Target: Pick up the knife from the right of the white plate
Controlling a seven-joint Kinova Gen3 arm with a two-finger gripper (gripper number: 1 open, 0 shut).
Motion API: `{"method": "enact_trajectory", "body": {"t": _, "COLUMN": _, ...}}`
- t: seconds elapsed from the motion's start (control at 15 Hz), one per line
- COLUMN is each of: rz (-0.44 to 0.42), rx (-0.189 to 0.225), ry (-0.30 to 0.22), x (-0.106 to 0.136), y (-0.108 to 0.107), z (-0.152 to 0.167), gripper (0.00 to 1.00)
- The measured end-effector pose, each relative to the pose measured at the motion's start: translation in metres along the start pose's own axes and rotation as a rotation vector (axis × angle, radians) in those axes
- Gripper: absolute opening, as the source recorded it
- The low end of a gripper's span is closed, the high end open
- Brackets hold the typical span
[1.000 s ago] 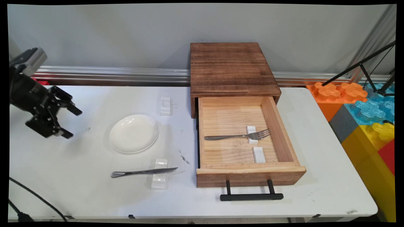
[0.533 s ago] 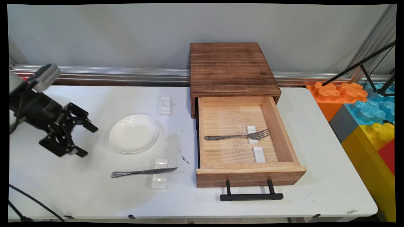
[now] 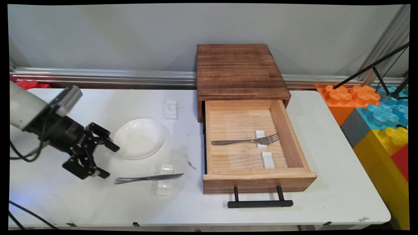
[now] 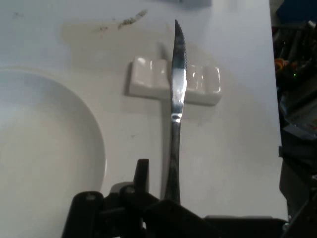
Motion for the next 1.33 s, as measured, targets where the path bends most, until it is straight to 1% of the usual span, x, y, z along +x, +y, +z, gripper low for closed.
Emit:
{"method": "enact_trajectory", "body": {"t": 0.27, "rz": 0.031, "rx": -0.010, "ry": 0.025, "x": -0.005, "y": 0.000, "z": 0.026, "gripper": 1.00}}
{"method": "enact_trajectory", "body": {"t": 0.6, "rz": 0.083, "rx": -0.008, "ry": 0.054, "x": -0.014, "y": -0.007, "z": 0.060, "gripper": 1.00}}
{"method": "enact_trajectory", "body": {"t": 1.13, "rz": 0.146, "rx": -0.022, "ry": 0.080, "x": -0.022, "y": -0.012, "z": 0.093, "gripper": 1.00}}
{"method": "enact_trajectory", "body": {"t": 1.33, "rz": 0.156, "rx": -0.018, "ry": 0.086, "x": -0.022, "y": -0.013, "z": 0.103, "gripper": 1.00}}
